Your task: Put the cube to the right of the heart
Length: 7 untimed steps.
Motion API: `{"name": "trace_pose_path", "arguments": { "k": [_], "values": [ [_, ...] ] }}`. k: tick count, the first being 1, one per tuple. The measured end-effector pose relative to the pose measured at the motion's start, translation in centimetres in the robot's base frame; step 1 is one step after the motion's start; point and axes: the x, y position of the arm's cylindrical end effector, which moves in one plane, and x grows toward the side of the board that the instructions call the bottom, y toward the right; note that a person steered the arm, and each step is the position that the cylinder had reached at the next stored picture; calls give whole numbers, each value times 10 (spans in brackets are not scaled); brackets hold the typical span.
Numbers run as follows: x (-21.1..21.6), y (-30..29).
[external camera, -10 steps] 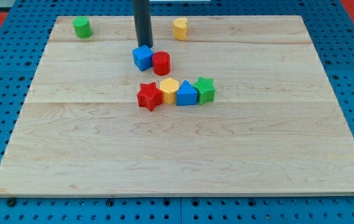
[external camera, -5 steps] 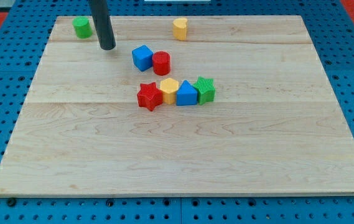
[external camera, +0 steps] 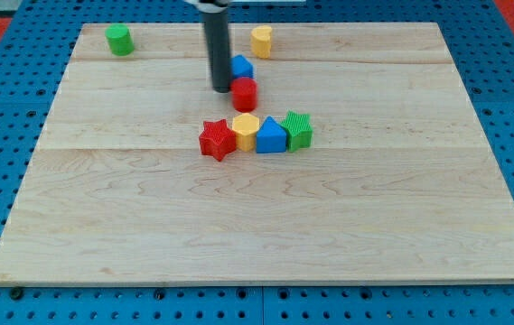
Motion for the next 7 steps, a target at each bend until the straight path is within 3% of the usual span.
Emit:
{"name": "trace_pose_path", "arguments": {
  "k": [1, 2, 3, 4, 6, 7],
  "values": [
    [2, 21],
    [4, -23],
    [-8, -30],
    [-19, -11],
    [-40, 114],
    [-34, 120]
  ]
}}
